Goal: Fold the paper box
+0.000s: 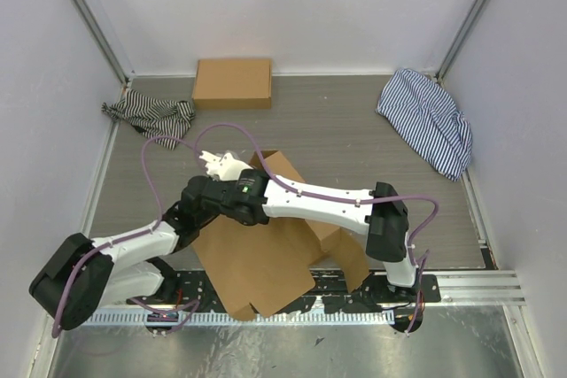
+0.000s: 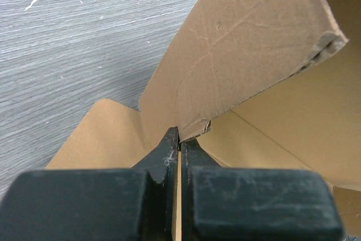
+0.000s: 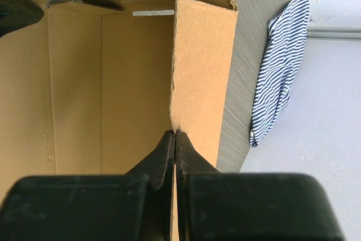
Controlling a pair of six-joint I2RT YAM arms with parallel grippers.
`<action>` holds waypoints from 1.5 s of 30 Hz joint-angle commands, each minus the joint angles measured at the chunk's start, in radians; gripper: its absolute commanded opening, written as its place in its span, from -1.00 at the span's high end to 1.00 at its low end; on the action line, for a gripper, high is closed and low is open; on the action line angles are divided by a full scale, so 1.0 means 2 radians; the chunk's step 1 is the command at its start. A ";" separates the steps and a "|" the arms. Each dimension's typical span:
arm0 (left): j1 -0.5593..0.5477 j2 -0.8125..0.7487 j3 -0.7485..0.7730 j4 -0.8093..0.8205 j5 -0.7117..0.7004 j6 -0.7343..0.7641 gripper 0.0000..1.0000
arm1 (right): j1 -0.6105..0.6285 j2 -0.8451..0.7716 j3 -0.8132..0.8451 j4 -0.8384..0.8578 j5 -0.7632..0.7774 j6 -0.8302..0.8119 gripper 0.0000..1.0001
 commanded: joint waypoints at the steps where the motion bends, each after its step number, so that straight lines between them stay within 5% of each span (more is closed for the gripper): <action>1: -0.017 -0.026 -0.001 0.004 -0.015 -0.001 0.91 | 0.002 -0.024 0.021 0.014 -0.023 0.024 0.92; 16: -0.071 -0.021 0.005 0.002 -0.032 0.004 0.85 | 0.000 -0.026 0.022 0.053 -0.073 0.018 0.92; 22: -0.078 0.001 0.013 0.016 -0.039 0.011 0.26 | 0.001 -0.032 0.010 0.060 -0.077 0.018 0.92; 28: -0.078 0.019 0.016 0.053 -0.062 0.009 -0.10 | 0.001 -0.036 -0.002 0.069 -0.080 0.017 0.92; 37: -0.078 0.017 0.015 0.076 -0.029 -0.003 -0.09 | 0.001 -0.044 -0.008 0.068 -0.075 0.019 0.92; 45: -0.078 -0.056 0.001 0.001 -0.029 0.001 -0.10 | 0.001 -0.047 -0.018 0.070 -0.068 0.018 0.92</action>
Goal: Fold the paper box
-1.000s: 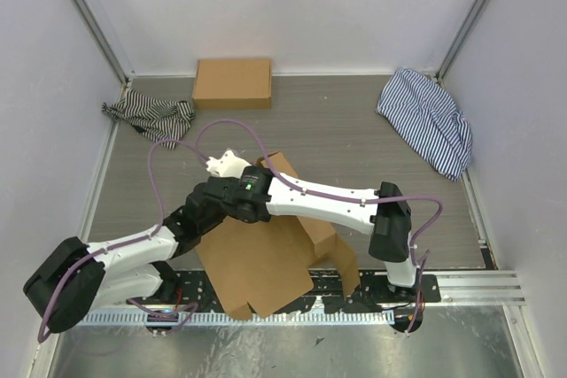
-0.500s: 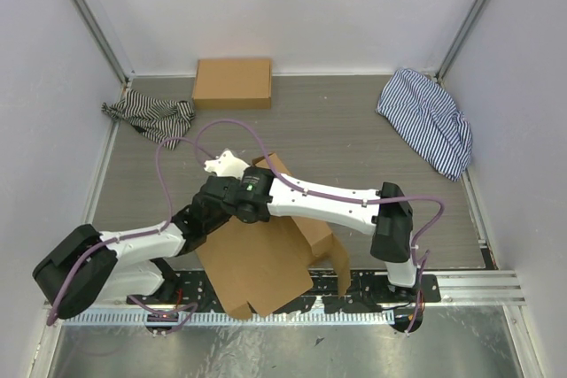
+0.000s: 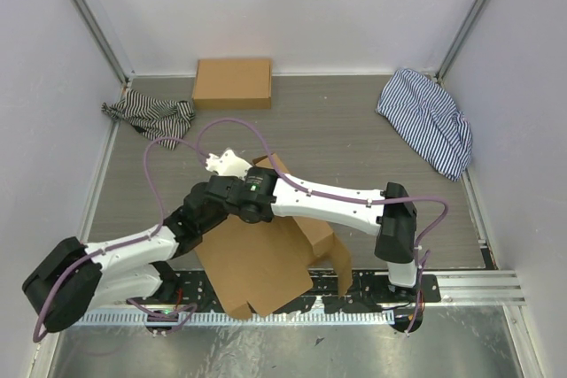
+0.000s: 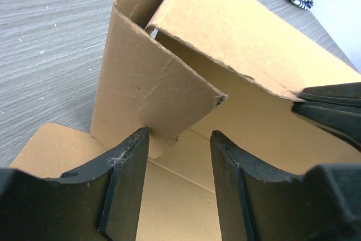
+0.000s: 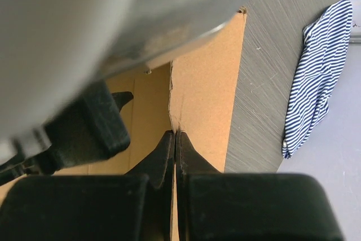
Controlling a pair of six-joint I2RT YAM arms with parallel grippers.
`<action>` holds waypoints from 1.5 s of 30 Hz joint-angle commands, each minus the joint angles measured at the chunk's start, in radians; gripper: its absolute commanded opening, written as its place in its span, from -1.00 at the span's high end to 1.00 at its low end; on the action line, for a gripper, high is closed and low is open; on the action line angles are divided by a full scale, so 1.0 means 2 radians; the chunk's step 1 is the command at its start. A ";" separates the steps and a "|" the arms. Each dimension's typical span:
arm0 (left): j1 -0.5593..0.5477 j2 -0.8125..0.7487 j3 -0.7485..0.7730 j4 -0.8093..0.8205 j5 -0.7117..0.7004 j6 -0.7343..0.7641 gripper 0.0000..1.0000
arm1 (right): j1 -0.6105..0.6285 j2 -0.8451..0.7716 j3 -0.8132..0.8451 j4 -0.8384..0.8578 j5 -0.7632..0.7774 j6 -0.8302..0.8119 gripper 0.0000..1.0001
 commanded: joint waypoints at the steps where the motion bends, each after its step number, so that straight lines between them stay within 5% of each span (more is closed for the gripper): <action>1: -0.002 -0.043 -0.006 -0.043 -0.008 0.008 -0.10 | 0.002 -0.019 -0.005 0.025 -0.019 0.016 0.92; 18: -0.002 -0.228 -0.064 -0.153 -0.123 -0.035 -0.10 | 0.001 -0.020 -0.023 0.033 -0.019 0.022 0.93; 21: -0.002 -0.279 -0.079 -0.165 -0.193 -0.042 -0.43 | 0.001 -0.022 -0.025 0.034 -0.020 0.022 0.93; 25: -0.001 -0.263 -0.072 -0.146 -0.229 -0.015 -0.60 | 0.001 -0.023 -0.025 0.038 -0.025 0.020 0.93; 33: 0.003 -0.107 -0.003 -0.143 -0.196 0.040 -0.60 | 0.001 -0.027 -0.027 0.042 -0.030 0.017 0.93; 45: 0.066 -0.285 0.006 -0.242 -0.224 0.019 -0.59 | 0.000 -0.047 -0.047 0.045 -0.030 0.022 0.93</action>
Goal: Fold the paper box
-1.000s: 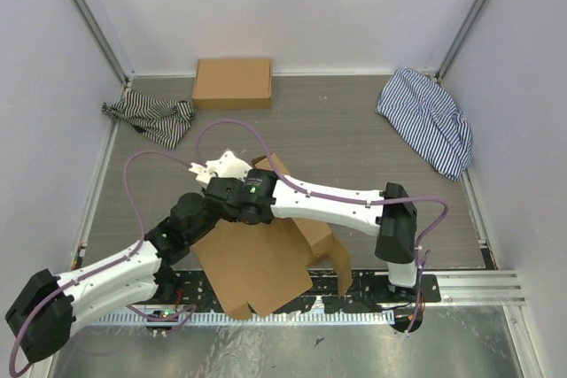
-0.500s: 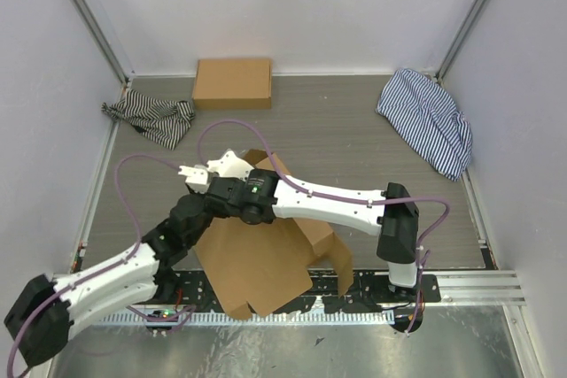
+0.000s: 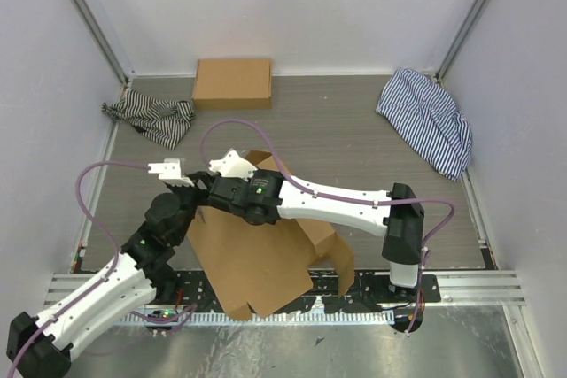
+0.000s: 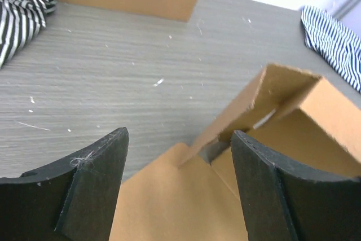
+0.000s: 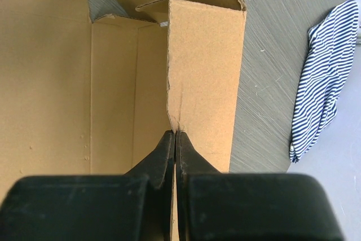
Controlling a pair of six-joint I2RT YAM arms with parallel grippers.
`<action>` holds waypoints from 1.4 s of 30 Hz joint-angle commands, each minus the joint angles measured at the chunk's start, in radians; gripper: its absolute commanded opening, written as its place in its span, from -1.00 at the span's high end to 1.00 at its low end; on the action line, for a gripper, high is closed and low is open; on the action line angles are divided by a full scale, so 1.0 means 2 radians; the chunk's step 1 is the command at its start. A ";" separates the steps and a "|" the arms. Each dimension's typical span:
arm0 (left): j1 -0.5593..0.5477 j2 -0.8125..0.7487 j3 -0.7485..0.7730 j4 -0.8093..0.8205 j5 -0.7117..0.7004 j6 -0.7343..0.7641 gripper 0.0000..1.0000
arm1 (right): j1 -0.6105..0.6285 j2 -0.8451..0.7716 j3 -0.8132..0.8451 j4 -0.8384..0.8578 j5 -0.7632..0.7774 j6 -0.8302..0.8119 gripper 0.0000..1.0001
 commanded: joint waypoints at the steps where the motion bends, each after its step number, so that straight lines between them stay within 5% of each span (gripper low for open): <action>1: 0.046 0.001 0.028 -0.029 0.003 -0.013 -0.60 | 0.001 -0.029 -0.013 0.014 -0.032 0.021 0.93; 6: 0.183 0.143 0.080 0.010 0.163 -0.075 -0.57 | 0.000 -0.034 -0.018 0.020 -0.038 0.017 0.93; 10: 0.288 0.297 0.114 0.133 0.341 -0.157 -0.49 | 0.000 -0.032 -0.019 0.024 -0.041 0.012 0.93; 17: 0.290 0.492 0.143 0.387 0.524 -0.230 -0.37 | -0.004 -0.027 -0.016 0.030 -0.047 0.006 0.93; 27: 0.250 0.645 0.143 0.632 0.581 -0.276 -0.36 | -0.008 -0.026 -0.018 0.030 -0.051 0.004 0.93; 42: 0.203 0.552 0.053 0.553 0.566 -0.177 -0.31 | -0.020 -0.036 -0.023 0.033 -0.053 0.001 0.93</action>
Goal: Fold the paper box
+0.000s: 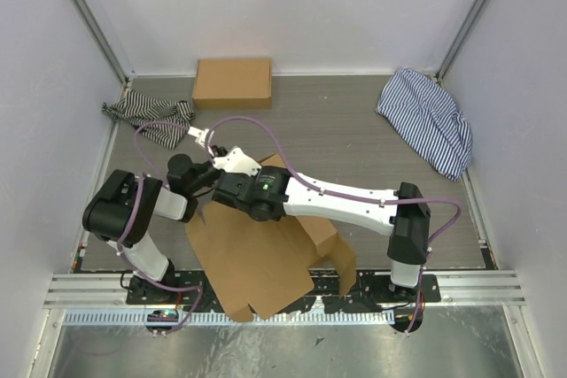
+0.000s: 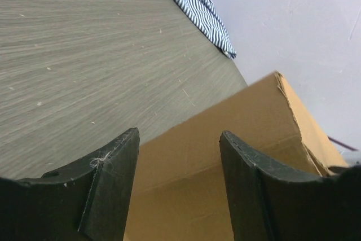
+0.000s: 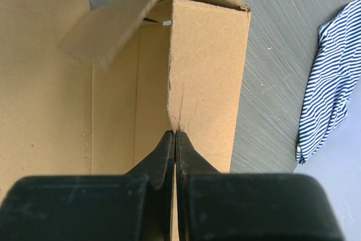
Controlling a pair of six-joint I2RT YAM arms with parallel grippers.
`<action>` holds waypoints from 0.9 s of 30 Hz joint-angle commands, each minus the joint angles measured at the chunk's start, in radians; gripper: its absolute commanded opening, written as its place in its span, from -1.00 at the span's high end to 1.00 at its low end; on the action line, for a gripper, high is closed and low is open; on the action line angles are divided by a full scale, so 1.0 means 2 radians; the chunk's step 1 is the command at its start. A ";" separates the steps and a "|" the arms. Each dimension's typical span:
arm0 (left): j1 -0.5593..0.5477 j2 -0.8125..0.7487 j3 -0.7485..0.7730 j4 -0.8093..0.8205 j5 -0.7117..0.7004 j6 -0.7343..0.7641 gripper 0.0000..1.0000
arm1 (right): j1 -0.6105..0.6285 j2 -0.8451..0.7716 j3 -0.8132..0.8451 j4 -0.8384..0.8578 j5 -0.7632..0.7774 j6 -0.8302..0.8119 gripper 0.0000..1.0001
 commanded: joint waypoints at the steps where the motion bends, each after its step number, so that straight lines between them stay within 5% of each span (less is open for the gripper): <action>1: -0.027 -0.030 -0.021 -0.026 -0.007 0.053 -0.32 | -0.006 -0.019 -0.006 0.020 -0.030 0.009 0.93; 20: -0.093 -0.116 -0.075 -0.104 -0.072 0.108 -0.32 | -0.008 -0.016 -0.005 0.030 -0.048 0.004 0.92; 27: -0.134 -0.187 -0.087 -0.192 -0.135 0.157 -0.38 | -0.009 -0.018 -0.014 0.029 -0.047 0.007 0.93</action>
